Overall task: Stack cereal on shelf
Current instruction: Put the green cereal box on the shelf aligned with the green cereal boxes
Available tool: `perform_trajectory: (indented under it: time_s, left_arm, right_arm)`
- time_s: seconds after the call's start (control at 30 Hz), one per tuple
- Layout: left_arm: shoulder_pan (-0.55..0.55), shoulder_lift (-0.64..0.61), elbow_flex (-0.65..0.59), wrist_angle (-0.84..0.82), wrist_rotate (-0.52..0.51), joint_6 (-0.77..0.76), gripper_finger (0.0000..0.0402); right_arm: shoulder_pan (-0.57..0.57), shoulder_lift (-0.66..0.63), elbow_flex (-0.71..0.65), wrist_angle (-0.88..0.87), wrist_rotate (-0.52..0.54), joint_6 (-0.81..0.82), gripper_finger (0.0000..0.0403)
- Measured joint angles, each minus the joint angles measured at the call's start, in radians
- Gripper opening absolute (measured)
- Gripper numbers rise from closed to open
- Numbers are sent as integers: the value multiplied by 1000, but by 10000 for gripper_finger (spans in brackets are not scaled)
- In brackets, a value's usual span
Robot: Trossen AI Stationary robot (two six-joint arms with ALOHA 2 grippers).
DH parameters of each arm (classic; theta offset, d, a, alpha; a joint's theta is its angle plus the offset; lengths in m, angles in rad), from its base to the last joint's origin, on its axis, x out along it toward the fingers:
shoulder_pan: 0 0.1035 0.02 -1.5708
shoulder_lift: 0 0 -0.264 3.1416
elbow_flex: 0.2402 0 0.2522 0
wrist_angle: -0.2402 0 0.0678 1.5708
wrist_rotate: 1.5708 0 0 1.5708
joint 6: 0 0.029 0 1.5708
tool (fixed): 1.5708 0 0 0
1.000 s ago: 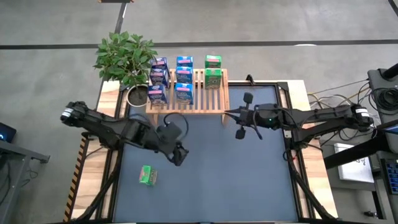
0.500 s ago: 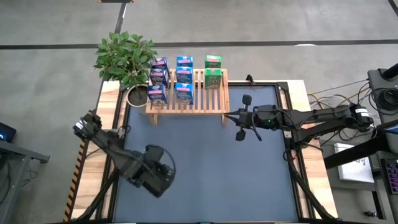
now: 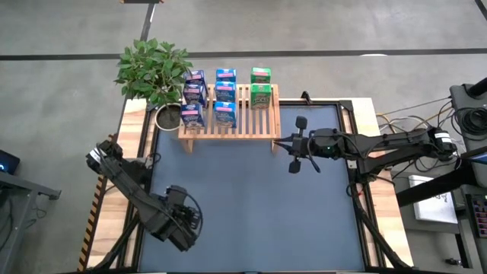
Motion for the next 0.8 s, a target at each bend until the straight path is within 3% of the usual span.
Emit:
perform_trajectory:
  time_s: [0.37, 0.8]
  left_arm:
    - [-16, -3, -128, 143, 26, -20, 279]
    - [-15, -2, -140, 189, 31, 27, 203]
  right_arm:
    - [0, 0, -1, 0, 0, 0, 13]
    - [0, 0, -2, 0, 0, -1, 13]
